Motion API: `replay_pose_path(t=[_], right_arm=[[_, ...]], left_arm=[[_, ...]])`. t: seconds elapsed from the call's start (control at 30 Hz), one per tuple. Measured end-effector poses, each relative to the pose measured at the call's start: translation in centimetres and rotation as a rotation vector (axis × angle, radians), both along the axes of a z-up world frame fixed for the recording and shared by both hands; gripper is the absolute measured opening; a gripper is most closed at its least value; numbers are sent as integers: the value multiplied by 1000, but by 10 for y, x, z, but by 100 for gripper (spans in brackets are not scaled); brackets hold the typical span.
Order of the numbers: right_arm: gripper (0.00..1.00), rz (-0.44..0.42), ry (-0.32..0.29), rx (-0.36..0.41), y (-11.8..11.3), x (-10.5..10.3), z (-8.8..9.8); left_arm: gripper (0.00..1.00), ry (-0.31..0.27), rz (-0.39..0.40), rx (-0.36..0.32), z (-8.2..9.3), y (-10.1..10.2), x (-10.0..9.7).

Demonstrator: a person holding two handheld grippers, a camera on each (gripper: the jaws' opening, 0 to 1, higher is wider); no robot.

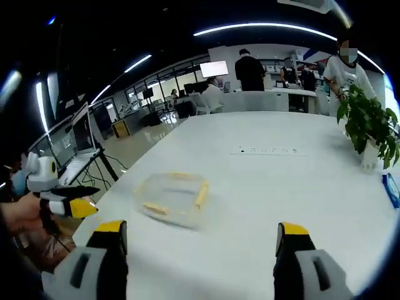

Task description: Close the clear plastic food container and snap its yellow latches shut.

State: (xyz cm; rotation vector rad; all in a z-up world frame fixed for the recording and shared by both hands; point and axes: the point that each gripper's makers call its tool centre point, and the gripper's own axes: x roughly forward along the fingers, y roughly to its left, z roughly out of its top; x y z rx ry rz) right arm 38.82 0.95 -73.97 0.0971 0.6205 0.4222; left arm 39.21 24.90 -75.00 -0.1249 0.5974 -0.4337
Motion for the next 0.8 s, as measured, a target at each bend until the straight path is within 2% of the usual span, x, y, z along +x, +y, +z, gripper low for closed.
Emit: replay_pose_path(t=[0.07,0.2,0.3,0.4,0.47,0.57,0.63,0.67,0.8], right_arm=[[100,23,-28,-12,-11,-16,3],[100,26,-3,-22,-39,-45,-7],[100,34,-7,-37,-57,-67,-5],[100,38,-31,-7,-68,-80,2],[100,61,-43,-21,-74,-90,2],[100,70,-32,2,-83,-104,1],[100,79,-17,-15,-89,-114,-4],[100,74,-5,-41,-96,-121,-8],[100,42,10,-39,-104,-134,-12]], left_arm=[[99,4,-17,26,1,3,-15],[99,12,-26,38,1,10,-40],[99,9,-39,39,0,14,-56],[99,3,-64,68,-2,18,-70],[99,3,-67,73,0,21,-81],[99,0,-55,59,5,25,-91],[99,-2,-48,59,5,27,-100],[99,-2,-46,73,3,29,-104],[99,16,-21,77,-4,34,-117]])
